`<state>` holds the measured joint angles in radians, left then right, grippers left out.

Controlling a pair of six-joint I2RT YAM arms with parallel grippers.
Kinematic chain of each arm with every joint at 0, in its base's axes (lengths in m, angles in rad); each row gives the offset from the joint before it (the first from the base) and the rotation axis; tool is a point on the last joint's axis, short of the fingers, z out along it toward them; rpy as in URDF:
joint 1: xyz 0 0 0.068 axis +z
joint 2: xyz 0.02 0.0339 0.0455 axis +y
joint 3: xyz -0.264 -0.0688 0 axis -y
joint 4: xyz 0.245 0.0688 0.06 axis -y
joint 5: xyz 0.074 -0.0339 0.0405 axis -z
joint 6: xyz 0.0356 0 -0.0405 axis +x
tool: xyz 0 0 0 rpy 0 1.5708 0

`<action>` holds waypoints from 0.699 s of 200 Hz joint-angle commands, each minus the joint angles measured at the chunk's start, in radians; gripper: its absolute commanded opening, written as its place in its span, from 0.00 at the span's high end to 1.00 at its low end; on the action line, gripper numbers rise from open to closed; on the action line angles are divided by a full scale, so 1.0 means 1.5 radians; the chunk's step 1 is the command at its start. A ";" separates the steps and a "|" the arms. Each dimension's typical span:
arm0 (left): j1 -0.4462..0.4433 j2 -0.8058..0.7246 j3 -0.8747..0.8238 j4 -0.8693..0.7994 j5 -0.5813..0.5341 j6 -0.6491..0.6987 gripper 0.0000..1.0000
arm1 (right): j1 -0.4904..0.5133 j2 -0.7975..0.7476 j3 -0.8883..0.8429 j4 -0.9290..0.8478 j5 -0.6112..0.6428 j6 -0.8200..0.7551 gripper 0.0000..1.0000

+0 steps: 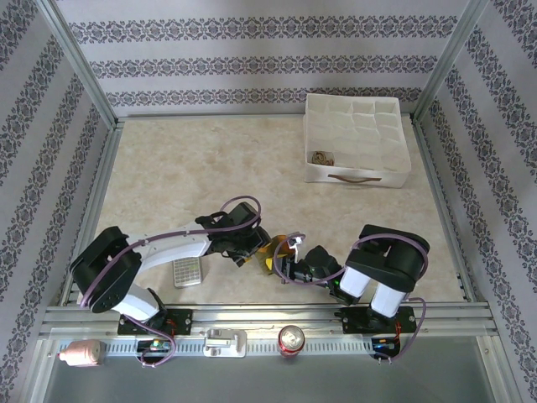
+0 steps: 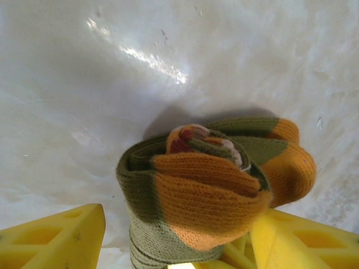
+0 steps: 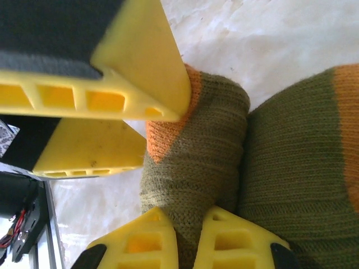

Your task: Roll the socks

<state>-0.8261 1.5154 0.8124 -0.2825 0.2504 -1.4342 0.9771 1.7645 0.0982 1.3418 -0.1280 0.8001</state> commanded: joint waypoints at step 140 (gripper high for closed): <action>-0.011 0.132 -0.083 -0.159 0.019 -0.038 1.00 | -0.054 0.078 0.107 -0.395 -0.122 -0.173 0.81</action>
<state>-0.8249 1.6596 0.8375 -0.2611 0.2718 -1.4090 0.9142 1.7866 0.1570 1.3006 -0.2283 0.7906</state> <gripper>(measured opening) 0.099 0.110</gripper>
